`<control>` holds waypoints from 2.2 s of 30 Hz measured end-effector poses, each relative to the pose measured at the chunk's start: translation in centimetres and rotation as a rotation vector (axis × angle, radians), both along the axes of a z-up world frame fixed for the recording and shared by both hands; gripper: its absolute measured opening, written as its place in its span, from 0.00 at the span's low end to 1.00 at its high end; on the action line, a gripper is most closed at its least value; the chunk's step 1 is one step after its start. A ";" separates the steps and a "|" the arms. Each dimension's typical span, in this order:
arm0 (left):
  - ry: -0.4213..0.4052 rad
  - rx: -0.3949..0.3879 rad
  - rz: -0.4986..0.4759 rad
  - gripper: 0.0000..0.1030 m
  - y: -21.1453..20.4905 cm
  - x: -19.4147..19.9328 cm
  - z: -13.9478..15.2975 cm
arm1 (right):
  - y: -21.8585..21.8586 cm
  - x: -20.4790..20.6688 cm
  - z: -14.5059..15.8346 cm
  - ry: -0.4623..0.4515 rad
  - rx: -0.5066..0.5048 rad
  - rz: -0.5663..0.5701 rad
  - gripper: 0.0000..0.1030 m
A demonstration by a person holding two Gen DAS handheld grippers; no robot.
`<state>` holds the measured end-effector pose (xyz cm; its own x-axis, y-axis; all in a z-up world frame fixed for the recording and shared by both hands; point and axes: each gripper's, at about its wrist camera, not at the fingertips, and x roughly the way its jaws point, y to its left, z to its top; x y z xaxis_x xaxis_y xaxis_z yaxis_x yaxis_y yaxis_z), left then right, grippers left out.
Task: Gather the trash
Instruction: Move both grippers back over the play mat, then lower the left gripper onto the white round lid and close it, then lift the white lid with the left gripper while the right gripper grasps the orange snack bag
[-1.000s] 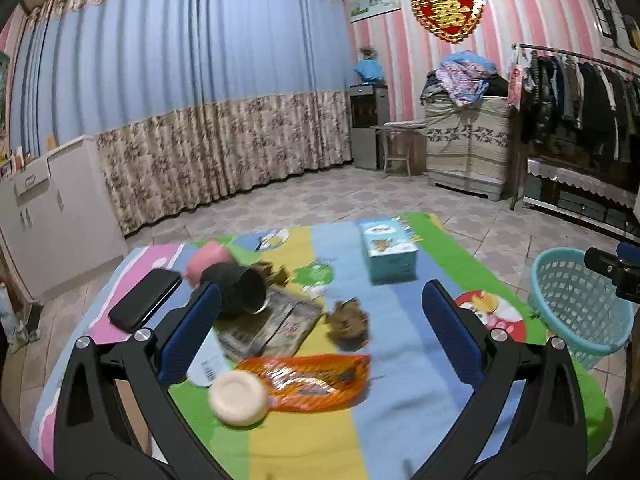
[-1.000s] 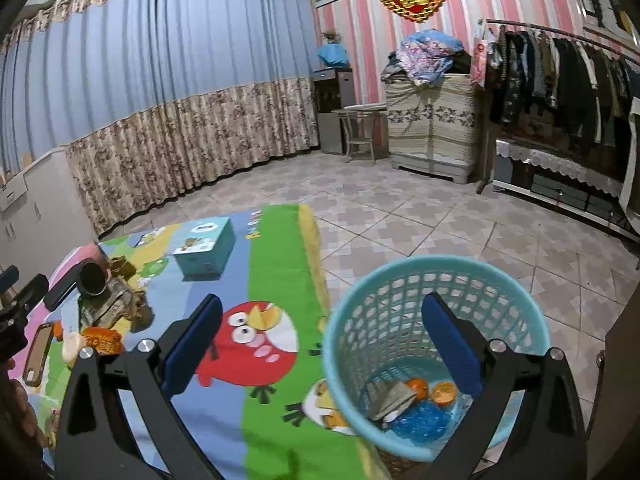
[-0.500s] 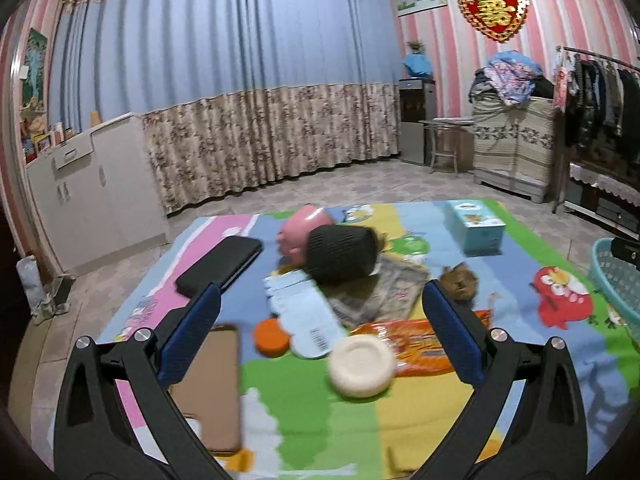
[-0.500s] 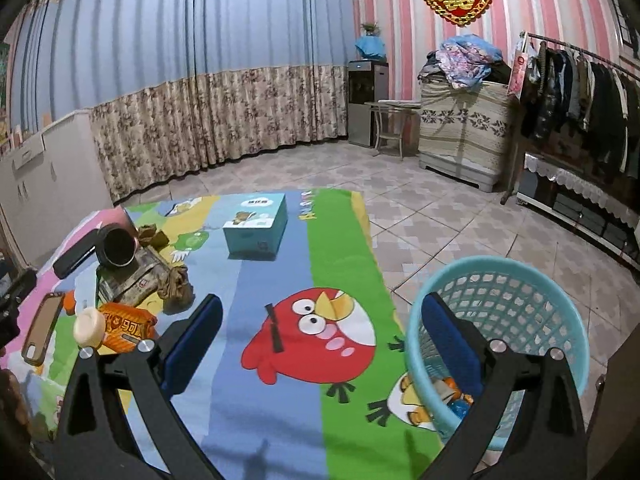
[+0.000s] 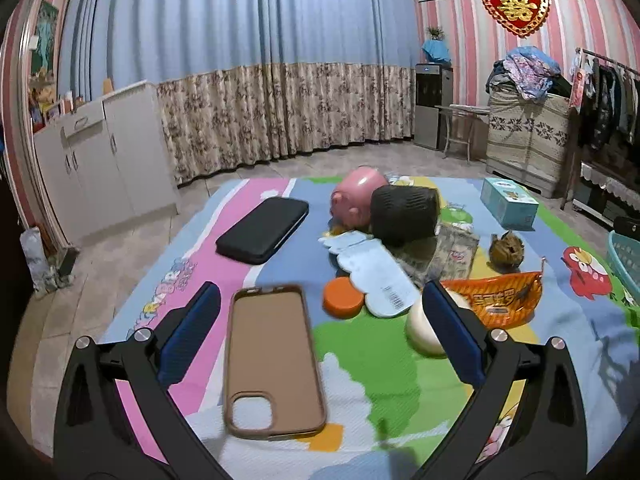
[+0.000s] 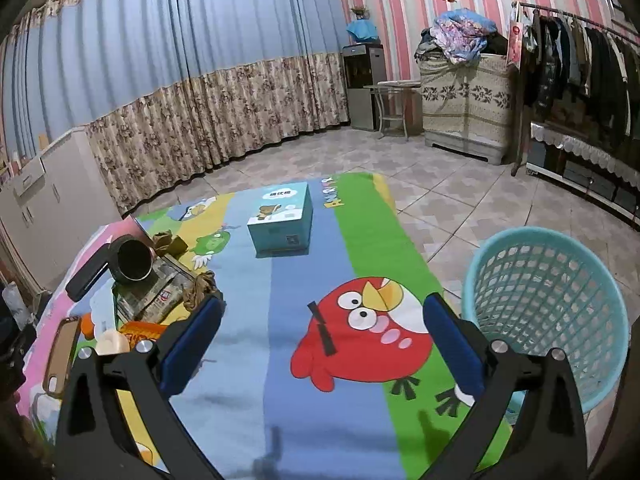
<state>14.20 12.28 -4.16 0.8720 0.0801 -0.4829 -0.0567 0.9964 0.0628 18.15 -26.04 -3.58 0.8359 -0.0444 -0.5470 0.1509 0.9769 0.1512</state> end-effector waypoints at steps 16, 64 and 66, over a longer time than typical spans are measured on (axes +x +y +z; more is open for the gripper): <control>0.064 -0.049 -0.020 0.95 0.0 2.2 -0.8 | 4.1 1.4 -1.0 0.060 -0.096 0.104 0.96; 0.100 -0.014 -0.022 0.59 -2.6 5.5 -2.1 | 10.5 5.6 -6.7 0.250 -0.048 0.279 0.80; 0.100 -0.013 -0.018 0.59 -2.1 5.5 -2.2 | 11.1 6.2 -7.4 0.278 -0.031 0.325 0.64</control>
<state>19.73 10.17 -6.34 0.8209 0.0576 -0.5681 -0.0327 0.9980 0.0539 24.31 -14.89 -10.93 0.6302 0.1773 -0.7559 -0.1348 0.9838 0.1183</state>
